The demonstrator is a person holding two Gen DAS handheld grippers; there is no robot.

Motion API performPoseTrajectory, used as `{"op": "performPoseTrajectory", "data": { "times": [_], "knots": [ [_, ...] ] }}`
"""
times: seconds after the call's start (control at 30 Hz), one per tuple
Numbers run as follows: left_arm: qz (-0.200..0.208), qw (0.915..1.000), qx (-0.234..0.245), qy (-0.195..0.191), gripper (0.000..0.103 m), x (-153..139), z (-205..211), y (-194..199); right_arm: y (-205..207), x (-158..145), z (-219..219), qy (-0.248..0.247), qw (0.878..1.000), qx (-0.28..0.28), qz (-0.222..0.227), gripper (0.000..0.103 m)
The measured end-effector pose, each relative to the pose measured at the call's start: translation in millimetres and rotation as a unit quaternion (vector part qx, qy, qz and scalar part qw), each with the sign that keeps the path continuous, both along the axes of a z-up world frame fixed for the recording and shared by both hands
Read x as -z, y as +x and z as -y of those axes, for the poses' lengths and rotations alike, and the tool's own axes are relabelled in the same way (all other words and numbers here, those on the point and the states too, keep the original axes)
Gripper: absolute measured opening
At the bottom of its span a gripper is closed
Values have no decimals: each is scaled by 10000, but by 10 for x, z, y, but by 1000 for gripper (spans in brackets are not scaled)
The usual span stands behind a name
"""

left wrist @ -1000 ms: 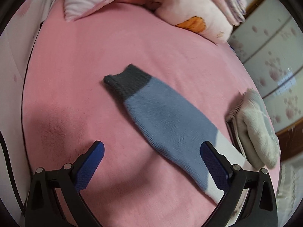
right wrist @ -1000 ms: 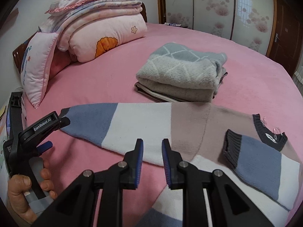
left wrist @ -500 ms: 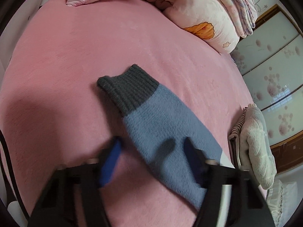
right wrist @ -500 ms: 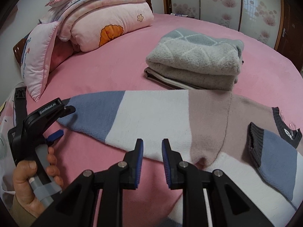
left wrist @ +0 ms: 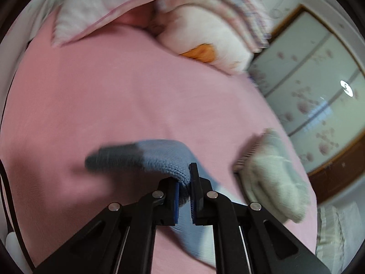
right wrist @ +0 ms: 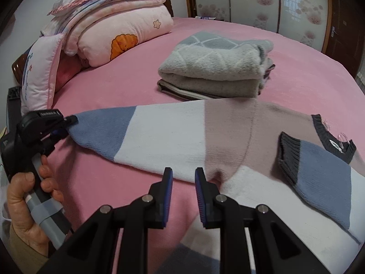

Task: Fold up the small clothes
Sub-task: 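Fold the sleeve across the sweater body with the left gripper and release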

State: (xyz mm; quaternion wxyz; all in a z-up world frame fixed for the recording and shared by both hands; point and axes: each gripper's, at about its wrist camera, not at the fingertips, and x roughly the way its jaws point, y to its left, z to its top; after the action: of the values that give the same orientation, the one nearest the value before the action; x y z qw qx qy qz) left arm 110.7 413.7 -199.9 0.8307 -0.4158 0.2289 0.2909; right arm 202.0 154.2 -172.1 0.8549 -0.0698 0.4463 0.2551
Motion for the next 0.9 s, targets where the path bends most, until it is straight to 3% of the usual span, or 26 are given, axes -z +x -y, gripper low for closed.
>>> {"op": "performPoseTrajectory", "data": {
  "times": [0.2, 0.37, 0.53, 0.67, 0.87, 0.9],
  "knots": [
    [484, 9933, 918, 500, 5, -620, 601, 232, -27, -183, 487, 109, 9991, 398, 130, 20],
    [718, 9770, 1872, 732, 5, -958, 1279, 518, -73, -382, 1055, 149, 9950, 936, 328, 20],
    [687, 9485, 2916, 1030, 5, -1094, 2133, 803, -154, -465, 1715, 127, 9870, 1525, 485, 20],
    [530, 9255, 3545, 1222, 5, -1045, 2732, 1009, -196, -403, 2178, 96, 9800, 1945, 396, 20],
    [-46, 8839, 4381, 1636, 6, -677, 3657, 1294, -280, -264, 2770, 78, 9685, 2475, 245, 20],
    [-200, 8820, 4406, 1662, 6, -608, 3779, 1307, -289, -241, 2858, 77, 9667, 2550, 224, 20]
  ]
}}
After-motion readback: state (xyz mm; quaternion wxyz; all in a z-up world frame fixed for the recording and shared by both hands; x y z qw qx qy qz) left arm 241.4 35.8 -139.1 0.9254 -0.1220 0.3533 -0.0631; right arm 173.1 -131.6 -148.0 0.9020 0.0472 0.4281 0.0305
